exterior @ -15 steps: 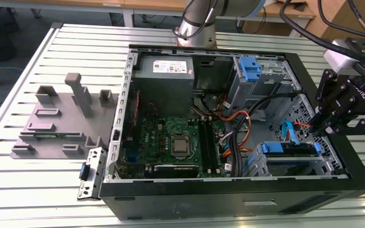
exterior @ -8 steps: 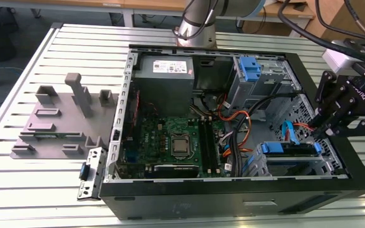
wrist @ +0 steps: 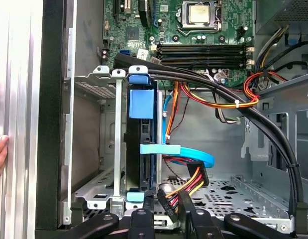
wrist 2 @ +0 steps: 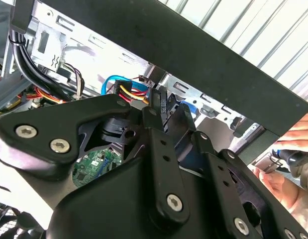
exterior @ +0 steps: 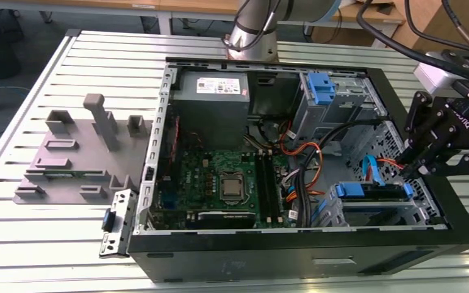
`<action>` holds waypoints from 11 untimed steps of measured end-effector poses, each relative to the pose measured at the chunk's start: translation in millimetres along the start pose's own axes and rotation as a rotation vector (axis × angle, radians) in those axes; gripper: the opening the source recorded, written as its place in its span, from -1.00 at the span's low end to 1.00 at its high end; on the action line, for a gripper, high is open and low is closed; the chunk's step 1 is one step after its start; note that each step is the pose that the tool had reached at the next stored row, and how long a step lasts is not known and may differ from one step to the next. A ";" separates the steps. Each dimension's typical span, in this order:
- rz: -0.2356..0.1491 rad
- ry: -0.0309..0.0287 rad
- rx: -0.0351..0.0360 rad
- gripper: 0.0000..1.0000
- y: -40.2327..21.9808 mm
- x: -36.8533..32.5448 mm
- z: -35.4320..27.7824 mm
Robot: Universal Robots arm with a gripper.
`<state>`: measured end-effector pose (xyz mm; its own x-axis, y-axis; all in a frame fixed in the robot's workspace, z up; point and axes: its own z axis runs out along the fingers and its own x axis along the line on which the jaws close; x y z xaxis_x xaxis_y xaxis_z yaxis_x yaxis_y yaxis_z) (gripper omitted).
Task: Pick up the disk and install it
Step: 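Insert the second disk wire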
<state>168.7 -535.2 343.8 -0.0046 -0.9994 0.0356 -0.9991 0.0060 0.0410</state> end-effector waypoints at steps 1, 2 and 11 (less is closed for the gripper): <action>0.000 -0.0001 -0.0001 -0.39 0.0 0.0 0.0; 0.000 0.0001 -0.0002 -0.39 0.0 -0.1 -0.1; 0.000 0.0002 0.0001 -0.51 0.0 0.0 -1.0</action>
<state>168.7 -535.2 344.8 -0.0046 -0.9993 0.0358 -0.9991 0.0061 0.0409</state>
